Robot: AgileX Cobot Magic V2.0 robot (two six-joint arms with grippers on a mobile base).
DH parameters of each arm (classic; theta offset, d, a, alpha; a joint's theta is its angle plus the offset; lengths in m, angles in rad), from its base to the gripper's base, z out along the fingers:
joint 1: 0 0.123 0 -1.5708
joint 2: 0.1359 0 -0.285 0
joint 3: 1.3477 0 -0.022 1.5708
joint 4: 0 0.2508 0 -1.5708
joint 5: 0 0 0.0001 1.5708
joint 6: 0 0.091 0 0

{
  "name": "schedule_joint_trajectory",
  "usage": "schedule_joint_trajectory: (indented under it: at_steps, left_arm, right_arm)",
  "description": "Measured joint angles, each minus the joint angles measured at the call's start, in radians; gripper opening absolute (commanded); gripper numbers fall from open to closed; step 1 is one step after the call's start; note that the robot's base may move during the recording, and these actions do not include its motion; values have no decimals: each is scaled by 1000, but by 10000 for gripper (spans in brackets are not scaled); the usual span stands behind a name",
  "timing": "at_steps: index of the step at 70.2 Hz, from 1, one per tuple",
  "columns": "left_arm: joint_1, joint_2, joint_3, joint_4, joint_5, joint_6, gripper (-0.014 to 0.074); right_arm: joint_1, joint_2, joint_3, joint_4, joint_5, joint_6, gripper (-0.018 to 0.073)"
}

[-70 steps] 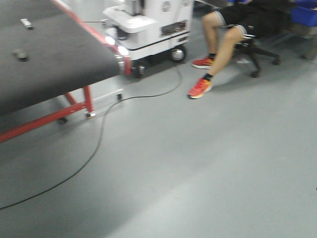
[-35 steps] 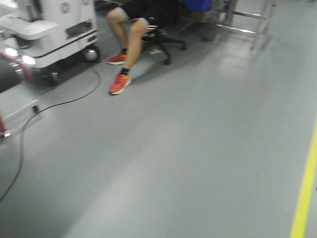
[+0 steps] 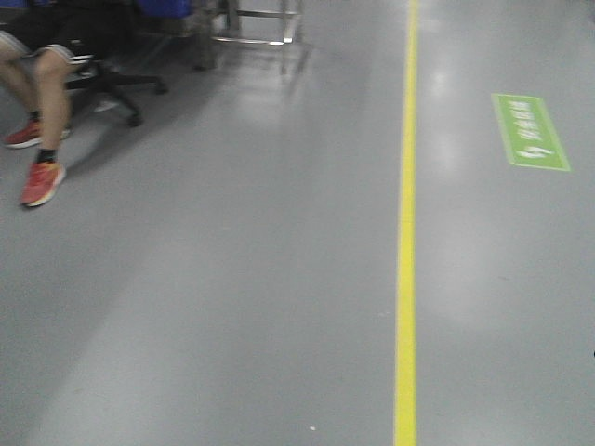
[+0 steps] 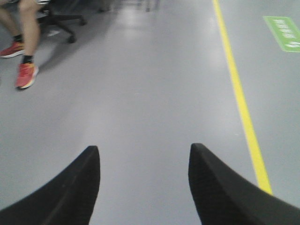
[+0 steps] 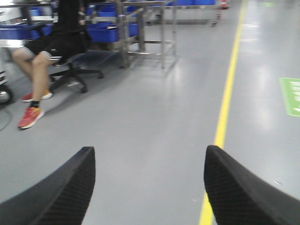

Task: Move and align brake pads A on conveyor
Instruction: 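Drive along the yellow floor line with both grippers empty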

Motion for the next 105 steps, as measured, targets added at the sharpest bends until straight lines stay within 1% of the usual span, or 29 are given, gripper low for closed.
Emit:
schedule_joint_trajectory:
  at_steps: [105]
  left_arm:
    - [0,0,0,0,0,0,393]
  right_arm:
    - [0,0,0,0,0,0,470]
